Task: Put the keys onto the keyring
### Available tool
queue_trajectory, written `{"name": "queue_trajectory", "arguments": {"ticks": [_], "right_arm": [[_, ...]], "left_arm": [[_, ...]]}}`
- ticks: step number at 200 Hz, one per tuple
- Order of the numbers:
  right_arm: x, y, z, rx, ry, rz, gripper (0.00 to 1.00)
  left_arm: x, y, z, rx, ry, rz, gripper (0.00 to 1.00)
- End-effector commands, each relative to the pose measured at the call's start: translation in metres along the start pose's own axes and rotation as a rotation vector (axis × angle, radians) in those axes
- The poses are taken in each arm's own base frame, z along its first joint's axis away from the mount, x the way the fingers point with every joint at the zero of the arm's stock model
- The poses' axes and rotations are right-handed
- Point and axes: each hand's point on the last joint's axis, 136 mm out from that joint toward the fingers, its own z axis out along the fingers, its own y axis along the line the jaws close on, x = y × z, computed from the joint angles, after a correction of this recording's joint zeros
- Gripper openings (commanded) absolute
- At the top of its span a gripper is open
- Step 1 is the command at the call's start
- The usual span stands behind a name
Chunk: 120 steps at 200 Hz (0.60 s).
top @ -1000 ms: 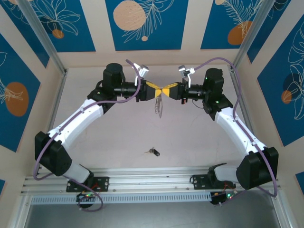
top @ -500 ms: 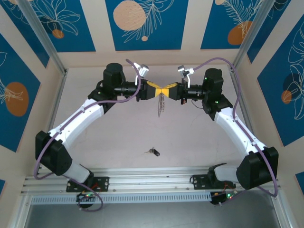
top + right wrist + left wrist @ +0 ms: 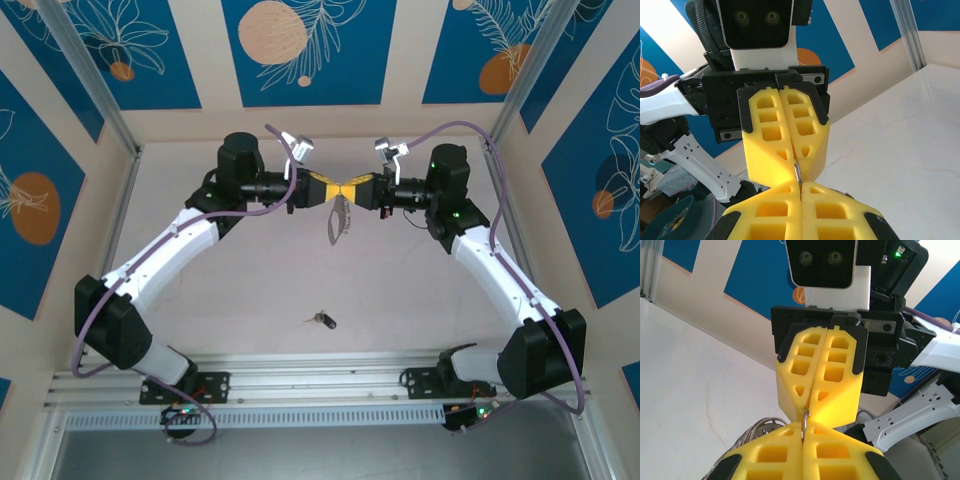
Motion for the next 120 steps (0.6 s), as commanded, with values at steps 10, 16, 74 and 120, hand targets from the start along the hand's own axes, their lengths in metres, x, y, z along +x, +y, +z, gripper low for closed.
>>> {"name": "queue_trajectory", "arguments": {"ticks": [10, 16, 74, 120], "right_arm": [[-0.022, 0.016, -0.009, 0.011, -0.047, -0.060, 0.19], [-0.023, 0.015, -0.011, 0.024, -0.053, -0.057, 0.26], [-0.027, -0.010, -0.040, 0.202, -0.128, 0.019, 0.56], [-0.007, -0.057, -0.071, 0.499, -0.200, 0.134, 0.78]], "left_arm": [[0.002, 0.000, -0.001, -0.034, 0.027, 0.020, 0.00], [0.002, 0.003, -0.002, -0.045, 0.031, 0.026, 0.00], [-0.001, 0.012, -0.001, -0.101, 0.047, 0.076, 0.00], [-0.006, 0.023, -0.006, -0.183, 0.031, 0.193, 0.00]]}}
